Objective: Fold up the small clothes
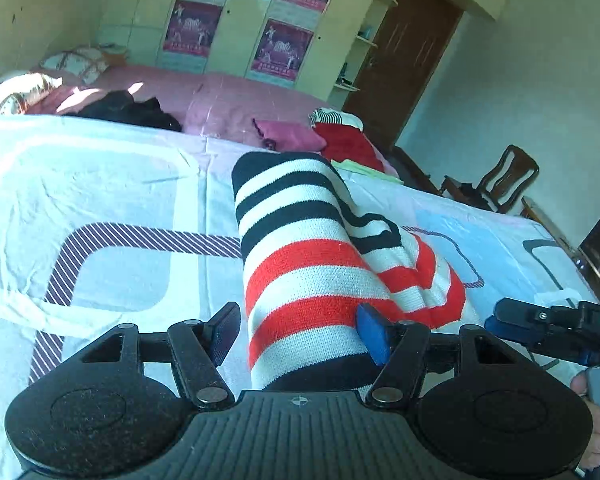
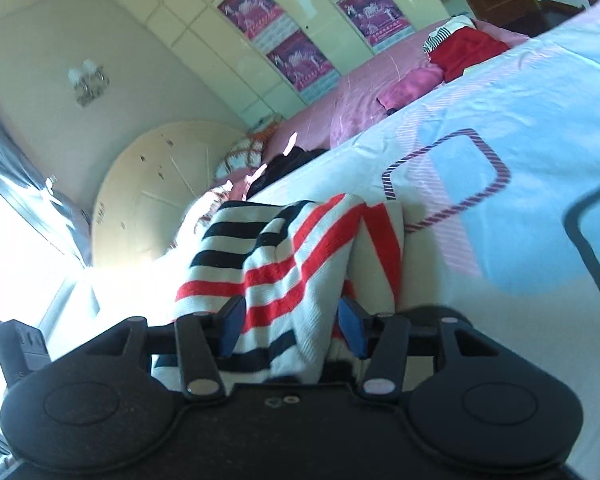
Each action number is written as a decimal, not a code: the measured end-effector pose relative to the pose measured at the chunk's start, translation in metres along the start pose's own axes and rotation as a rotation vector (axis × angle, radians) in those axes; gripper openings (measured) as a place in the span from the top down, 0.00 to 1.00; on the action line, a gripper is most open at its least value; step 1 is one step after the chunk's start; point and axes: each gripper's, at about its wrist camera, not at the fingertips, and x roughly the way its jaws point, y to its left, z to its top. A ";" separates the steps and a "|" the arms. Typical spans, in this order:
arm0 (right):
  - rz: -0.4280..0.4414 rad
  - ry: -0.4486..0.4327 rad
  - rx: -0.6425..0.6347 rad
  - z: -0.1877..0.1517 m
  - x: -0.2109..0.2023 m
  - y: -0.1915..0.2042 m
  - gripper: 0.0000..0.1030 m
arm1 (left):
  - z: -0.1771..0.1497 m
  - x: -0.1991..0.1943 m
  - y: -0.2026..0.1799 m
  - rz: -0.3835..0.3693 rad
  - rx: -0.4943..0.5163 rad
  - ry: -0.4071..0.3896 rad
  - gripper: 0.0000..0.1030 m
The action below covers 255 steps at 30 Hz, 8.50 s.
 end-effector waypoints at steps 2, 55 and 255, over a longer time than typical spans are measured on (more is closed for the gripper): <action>-0.012 0.038 -0.047 0.006 0.016 0.003 0.52 | -0.007 0.002 0.002 0.018 -0.001 0.000 0.39; -0.175 0.134 -0.262 -0.013 -0.009 0.041 0.71 | -0.022 -0.020 -0.027 0.106 0.071 -0.010 0.24; -0.232 -0.060 -0.526 -0.275 -0.181 0.365 0.07 | -0.223 -0.436 0.068 0.409 0.078 -0.211 0.00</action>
